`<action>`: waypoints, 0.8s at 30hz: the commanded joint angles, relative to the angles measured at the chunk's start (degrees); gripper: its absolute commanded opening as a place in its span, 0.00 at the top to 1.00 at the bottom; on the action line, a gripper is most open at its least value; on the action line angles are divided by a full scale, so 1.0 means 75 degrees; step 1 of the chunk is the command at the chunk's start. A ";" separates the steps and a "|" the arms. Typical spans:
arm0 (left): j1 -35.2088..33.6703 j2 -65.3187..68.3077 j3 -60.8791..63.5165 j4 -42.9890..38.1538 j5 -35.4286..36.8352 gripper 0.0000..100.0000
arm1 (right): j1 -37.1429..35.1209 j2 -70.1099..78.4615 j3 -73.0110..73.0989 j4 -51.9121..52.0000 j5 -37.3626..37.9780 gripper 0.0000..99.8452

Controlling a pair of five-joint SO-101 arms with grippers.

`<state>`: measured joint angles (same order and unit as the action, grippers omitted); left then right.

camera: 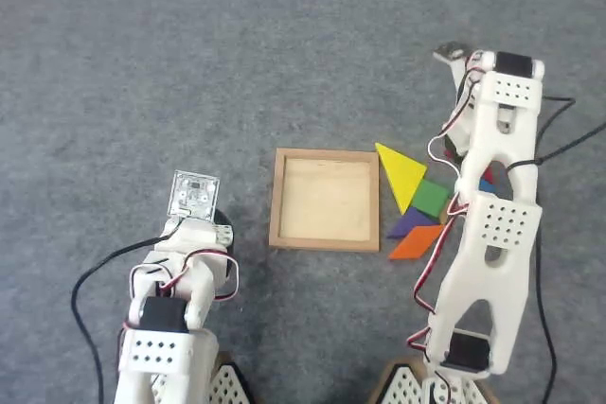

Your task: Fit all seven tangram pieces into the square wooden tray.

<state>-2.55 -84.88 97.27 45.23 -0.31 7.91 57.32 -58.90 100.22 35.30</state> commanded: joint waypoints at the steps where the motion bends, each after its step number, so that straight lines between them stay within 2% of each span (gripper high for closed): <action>1: -0.0023 -0.0105 -0.0064 0.0047 0.0035 0.98 | -0.0264 -0.0240 -0.0633 0.0346 -0.0293 0.73; 6: -0.0023 -0.0105 -0.0064 0.0047 0.0035 0.98 | -0.0826 -0.0358 -0.0668 0.0381 -0.0785 0.73; 11: -0.0023 -0.0105 -0.0064 0.0047 0.0035 0.98 | -0.1049 -0.0815 -0.0340 0.0369 -0.2567 0.69; 15: -0.0023 -0.0105 -0.0064 0.0047 0.0035 0.98 | -0.1330 -0.0885 -0.0363 0.0240 -0.3739 0.75; 19: -0.0023 -0.0105 -0.0064 0.0047 0.0035 0.98 | -0.1459 -0.0850 -0.0340 -0.0018 -0.3915 0.84; 21: -0.0023 -0.0105 -0.0064 0.0047 0.0035 0.98 | -0.1448 -0.0721 -0.0340 -0.0018 -0.3493 0.81; 24: -0.0023 -0.0105 -0.0064 0.0047 0.0035 0.98 | -0.1424 -0.0393 -0.0328 0.0053 -0.3294 0.65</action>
<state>-2.55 -84.88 97.27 45.23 -0.31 -2.37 55.91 -60.48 100.13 9.45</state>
